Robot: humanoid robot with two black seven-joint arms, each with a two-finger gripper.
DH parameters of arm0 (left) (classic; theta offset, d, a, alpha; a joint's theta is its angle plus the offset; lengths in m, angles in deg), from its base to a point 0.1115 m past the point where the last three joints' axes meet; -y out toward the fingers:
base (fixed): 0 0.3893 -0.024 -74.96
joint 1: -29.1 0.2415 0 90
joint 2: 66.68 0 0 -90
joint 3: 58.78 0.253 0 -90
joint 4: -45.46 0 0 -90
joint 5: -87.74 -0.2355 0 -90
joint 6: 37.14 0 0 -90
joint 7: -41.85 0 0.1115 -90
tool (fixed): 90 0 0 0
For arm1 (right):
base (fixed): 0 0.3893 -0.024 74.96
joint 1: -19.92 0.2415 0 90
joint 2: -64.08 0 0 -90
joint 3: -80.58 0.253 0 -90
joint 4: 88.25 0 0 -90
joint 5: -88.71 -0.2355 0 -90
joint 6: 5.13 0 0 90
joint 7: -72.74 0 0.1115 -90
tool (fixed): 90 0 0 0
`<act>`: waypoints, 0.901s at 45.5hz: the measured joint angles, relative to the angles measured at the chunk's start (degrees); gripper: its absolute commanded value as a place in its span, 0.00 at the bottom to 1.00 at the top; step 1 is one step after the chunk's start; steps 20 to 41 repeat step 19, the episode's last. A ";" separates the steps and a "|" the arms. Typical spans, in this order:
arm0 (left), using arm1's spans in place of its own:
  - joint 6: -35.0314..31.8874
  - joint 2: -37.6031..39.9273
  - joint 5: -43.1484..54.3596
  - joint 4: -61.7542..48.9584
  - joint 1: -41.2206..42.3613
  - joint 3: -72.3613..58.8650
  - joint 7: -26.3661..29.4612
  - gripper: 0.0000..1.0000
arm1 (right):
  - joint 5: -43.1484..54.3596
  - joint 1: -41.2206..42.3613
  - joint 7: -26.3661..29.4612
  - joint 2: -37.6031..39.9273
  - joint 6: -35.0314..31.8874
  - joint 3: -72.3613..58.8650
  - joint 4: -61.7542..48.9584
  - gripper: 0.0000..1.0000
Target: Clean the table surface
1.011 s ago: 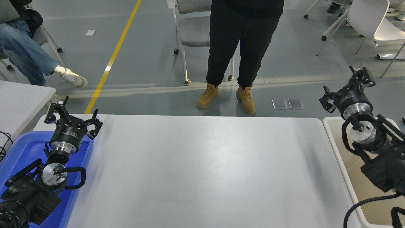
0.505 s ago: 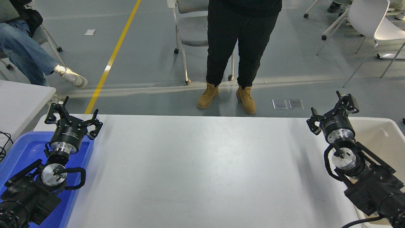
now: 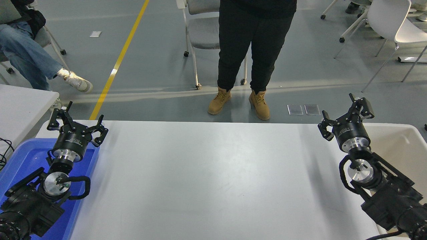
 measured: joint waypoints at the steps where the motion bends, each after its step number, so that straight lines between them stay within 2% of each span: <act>1: 0.00 0.00 0.00 0.00 0.00 0.00 0.00 1.00 | 0.26 -0.02 -0.12 0.01 -0.09 -0.02 -0.12 0.99; 41: 0.00 0.00 0.00 -0.02 0.00 0.00 0.00 1.00 | 2.71 1.41 -1.30 0.85 -0.76 -0.25 -1.58 0.99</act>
